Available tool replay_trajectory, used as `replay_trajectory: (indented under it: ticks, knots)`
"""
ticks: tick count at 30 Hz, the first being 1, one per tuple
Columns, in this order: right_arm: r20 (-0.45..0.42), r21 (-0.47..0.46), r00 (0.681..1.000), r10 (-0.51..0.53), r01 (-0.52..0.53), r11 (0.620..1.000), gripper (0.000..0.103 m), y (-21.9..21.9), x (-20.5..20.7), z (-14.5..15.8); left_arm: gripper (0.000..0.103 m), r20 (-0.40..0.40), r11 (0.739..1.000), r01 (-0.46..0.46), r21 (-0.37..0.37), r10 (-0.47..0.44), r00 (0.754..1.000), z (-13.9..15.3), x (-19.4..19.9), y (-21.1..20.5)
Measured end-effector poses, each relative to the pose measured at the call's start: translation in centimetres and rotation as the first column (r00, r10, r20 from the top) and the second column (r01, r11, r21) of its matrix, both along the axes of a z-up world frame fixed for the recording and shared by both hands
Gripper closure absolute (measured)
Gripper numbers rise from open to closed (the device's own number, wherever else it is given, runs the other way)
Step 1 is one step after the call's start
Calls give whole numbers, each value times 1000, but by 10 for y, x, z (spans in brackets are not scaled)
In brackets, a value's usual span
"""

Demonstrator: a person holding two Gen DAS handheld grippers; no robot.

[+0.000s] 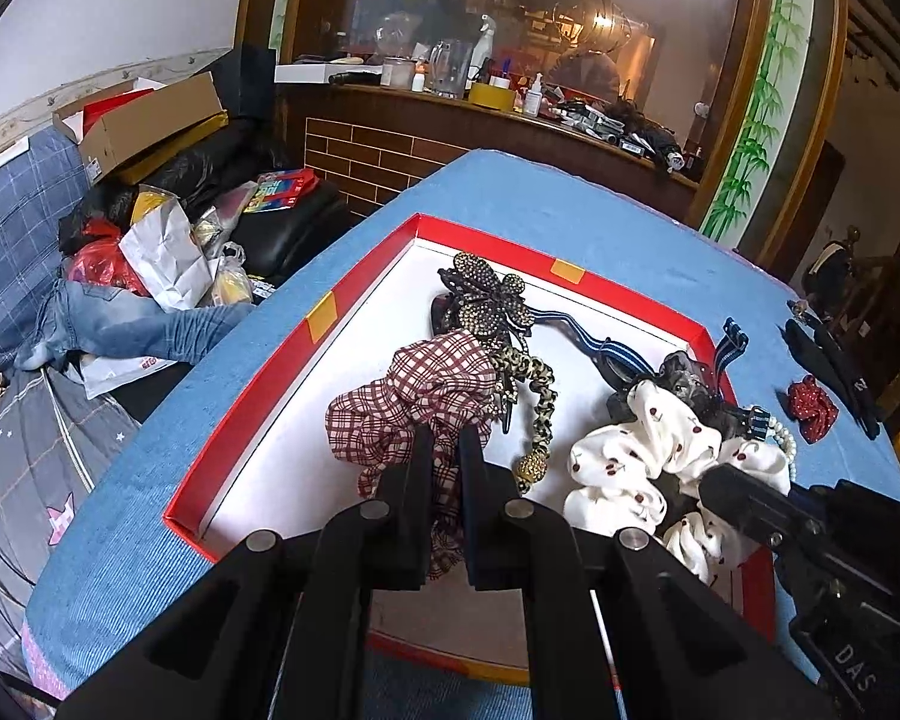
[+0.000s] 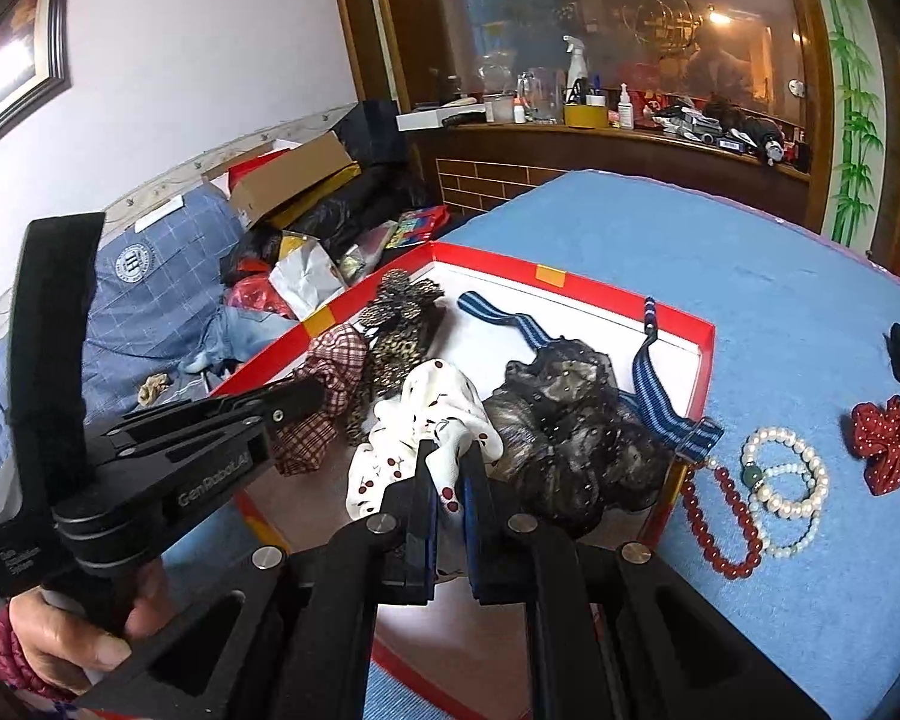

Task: Organize jewelry
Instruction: 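Lower both scrunchies into the tray and open both tools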

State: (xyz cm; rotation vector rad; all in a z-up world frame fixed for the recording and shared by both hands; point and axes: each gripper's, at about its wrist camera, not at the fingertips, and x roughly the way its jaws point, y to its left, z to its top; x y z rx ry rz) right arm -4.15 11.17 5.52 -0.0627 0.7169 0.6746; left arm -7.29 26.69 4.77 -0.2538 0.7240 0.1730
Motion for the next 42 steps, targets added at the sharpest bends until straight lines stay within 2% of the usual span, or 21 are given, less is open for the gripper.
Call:
replay_trajectory:
  ticks: [12, 28, 32, 42]
  knots:
    - [-22, 4, 998, -57, 57, 998, 94, -5, 23, -3, 96, -10, 1000, 1, 14, -1, 1000, 0, 8, -2]
    - [-48, 6, 998, -36, 36, 999, 93, -4, 22, -8, 95, -9, 1000, -8, 7, 8, 1000, -1, 8, 2]
    - [-42, 8, 999, -33, 33, 999, 91, -4, 20, -7, 90, -7, 1000, -6, 12, 6, 1000, -1, 6, 3]
    - [-32, 39, 999, -17, 18, 999, 83, -10, 13, -1, 86, 5, 999, -22, 34, 22, 1000, 3, 1, 1]
